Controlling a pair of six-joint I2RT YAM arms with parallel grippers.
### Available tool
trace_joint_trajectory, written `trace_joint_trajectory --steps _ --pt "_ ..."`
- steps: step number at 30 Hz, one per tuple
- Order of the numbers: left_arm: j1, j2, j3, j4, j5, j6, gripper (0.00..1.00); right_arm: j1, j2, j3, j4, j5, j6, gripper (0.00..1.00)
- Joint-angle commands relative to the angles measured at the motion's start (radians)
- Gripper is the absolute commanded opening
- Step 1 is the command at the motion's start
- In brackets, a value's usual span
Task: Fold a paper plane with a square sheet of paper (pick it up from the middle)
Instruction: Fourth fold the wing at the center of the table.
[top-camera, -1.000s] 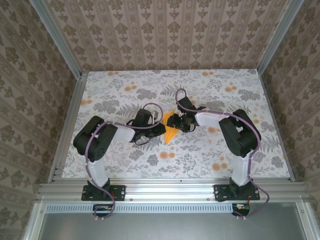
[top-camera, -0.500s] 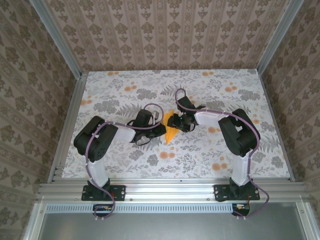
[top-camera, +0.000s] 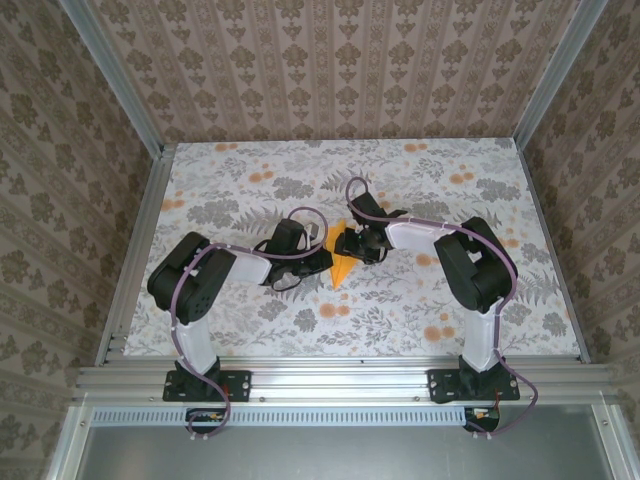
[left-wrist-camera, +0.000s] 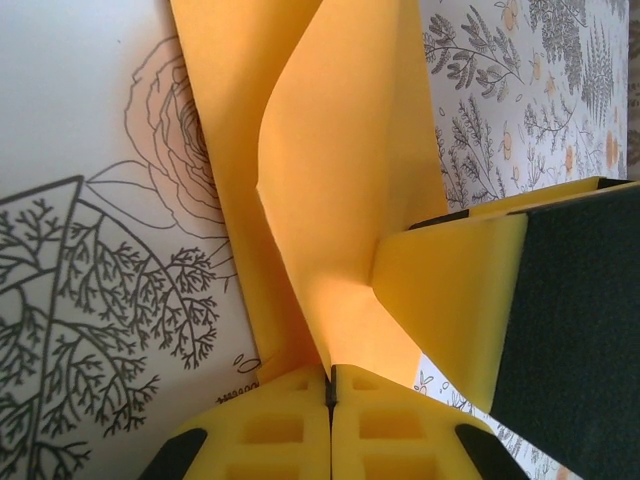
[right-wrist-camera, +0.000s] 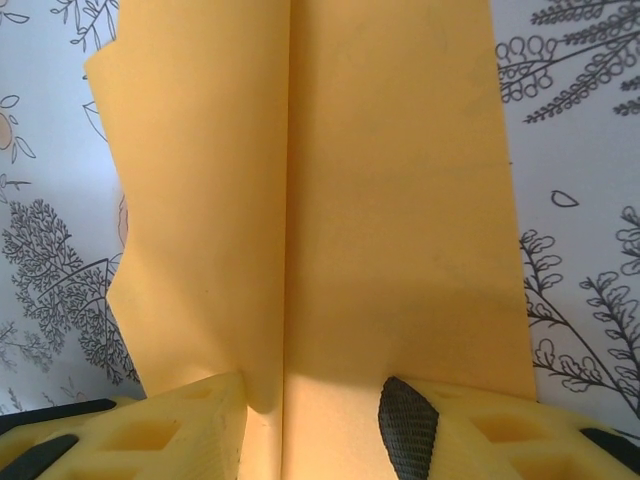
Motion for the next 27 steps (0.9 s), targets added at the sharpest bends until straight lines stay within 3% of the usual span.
trace_joint_trajectory --steps 1,16,27 --pt "-0.005 -0.028 0.006 -0.035 -0.007 0.025 0.08 -0.001 0.205 -0.085 -0.194 0.186 -0.019 0.45" --pt "0.003 -0.147 -0.057 -0.053 -0.034 0.010 0.15 0.018 0.245 -0.057 -0.233 0.234 -0.017 0.45" --pt "-0.009 -0.146 -0.108 0.092 0.050 -0.006 0.12 0.022 0.262 -0.044 -0.261 0.243 -0.002 0.48"
